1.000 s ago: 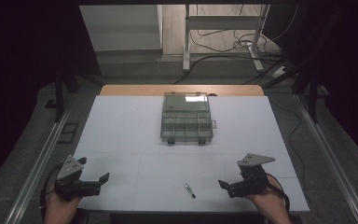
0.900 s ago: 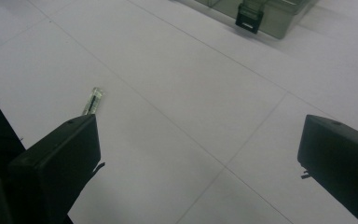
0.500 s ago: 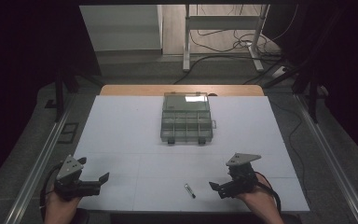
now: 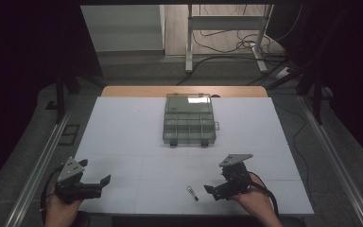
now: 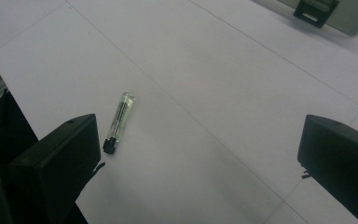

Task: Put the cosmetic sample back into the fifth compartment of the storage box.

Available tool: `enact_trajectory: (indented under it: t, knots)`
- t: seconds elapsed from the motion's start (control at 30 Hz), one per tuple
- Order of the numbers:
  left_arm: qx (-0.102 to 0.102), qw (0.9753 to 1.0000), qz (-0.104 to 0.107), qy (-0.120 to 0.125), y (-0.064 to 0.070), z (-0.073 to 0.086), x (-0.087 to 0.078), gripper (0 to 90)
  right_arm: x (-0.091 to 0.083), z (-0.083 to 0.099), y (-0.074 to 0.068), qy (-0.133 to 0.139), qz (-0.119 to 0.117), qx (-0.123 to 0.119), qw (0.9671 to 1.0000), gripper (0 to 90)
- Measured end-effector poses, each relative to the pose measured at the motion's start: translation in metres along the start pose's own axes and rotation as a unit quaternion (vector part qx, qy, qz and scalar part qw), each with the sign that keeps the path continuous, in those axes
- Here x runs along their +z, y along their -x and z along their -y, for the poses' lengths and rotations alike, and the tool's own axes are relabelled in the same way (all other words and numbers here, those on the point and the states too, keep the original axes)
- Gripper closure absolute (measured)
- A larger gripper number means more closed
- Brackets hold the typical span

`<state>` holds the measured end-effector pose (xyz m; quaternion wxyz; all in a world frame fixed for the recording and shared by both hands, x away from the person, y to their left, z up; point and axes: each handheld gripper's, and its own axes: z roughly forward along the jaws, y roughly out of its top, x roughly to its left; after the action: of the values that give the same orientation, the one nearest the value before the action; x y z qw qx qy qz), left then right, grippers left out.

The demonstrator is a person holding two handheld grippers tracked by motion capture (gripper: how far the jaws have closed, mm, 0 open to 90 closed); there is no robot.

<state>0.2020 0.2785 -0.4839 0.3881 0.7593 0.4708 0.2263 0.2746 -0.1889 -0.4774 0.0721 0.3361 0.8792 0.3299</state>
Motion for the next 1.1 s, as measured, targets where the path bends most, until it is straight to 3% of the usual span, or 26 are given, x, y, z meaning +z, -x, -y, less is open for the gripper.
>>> enact_trajectory:
  t: [0.43, 0.7, 0.83, 1.1]
  knots:
    - [0.000, 1.0000, 0.001, 0.000, 0.000, 0.000, 0.000, 0.4, 0.015, -0.008, -0.012, -0.031, -0.015, -0.005, 0.9994, 3.0]
    - [0.000, 1.0000, 0.001, 0.000, 0.000, 0.000, 0.000, 0.4, 0.025, -0.013, -0.022, -0.046, -0.026, -0.018, 0.9984, 21.2]
    - [0.000, 1.0000, 0.002, 0.001, 0.000, 0.000, 0.000, 0.4, 0.034, -0.017, -0.028, -0.065, -0.040, -0.035, 0.9965, 36.3]
    - [0.000, 1.0000, 0.003, 0.002, 0.000, 0.000, 0.000, 0.4, 0.049, -0.020, -0.039, -0.089, -0.042, -0.064, 0.9931, 53.1]
